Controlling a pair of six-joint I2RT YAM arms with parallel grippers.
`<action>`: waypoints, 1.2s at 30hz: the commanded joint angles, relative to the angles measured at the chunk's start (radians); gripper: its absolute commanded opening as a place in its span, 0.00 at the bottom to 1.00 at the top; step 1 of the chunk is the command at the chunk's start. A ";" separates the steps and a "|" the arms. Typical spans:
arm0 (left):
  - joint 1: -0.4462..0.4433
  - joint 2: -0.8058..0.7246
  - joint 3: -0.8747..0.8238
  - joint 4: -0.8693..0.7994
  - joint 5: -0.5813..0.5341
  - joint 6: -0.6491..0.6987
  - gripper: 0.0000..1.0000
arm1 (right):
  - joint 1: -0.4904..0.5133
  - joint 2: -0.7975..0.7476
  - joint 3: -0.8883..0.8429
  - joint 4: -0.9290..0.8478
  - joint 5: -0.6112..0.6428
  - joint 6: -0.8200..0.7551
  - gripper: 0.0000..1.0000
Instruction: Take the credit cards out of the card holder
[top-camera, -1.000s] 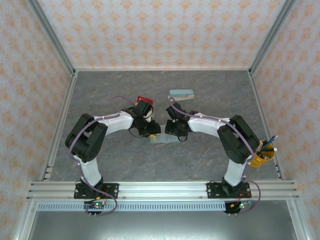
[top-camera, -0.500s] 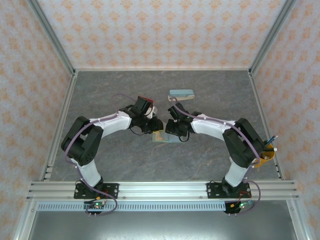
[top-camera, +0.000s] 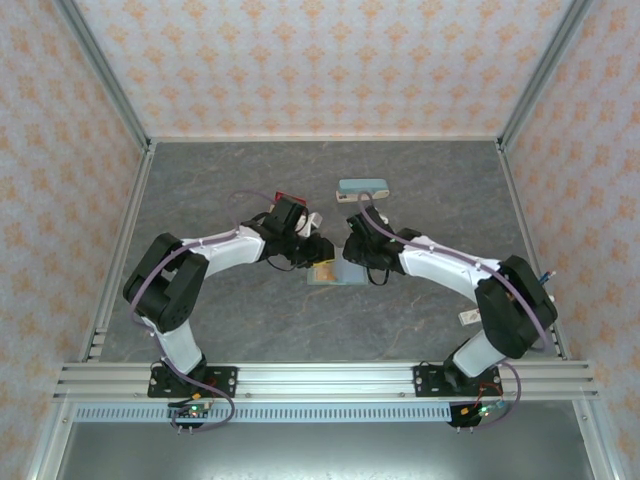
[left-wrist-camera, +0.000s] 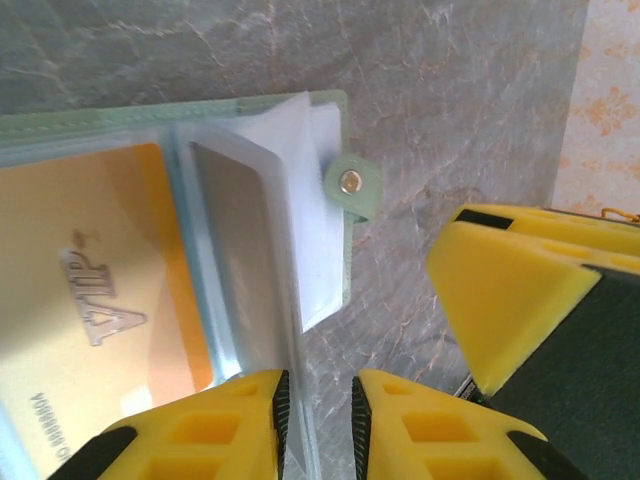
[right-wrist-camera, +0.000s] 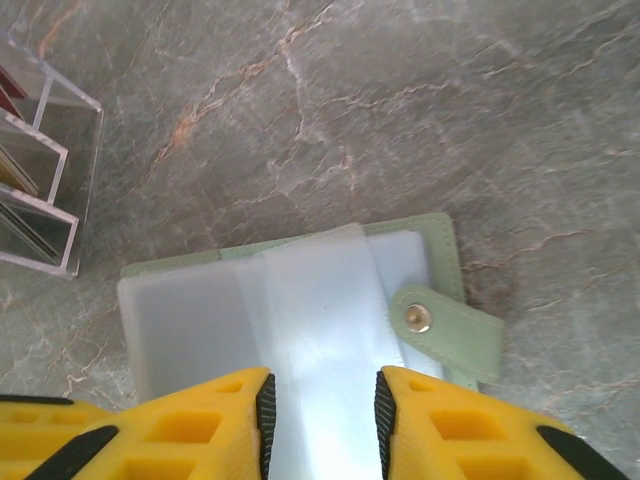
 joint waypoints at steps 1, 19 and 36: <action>-0.015 0.028 0.026 0.025 0.023 -0.005 0.27 | -0.005 -0.042 -0.019 -0.010 0.085 0.026 0.34; -0.043 0.058 0.069 0.103 0.050 -0.057 0.49 | -0.005 -0.083 -0.036 -0.016 0.123 0.034 0.37; -0.026 0.051 0.045 0.215 0.072 -0.154 0.59 | -0.005 -0.104 -0.027 -0.038 0.146 0.038 0.38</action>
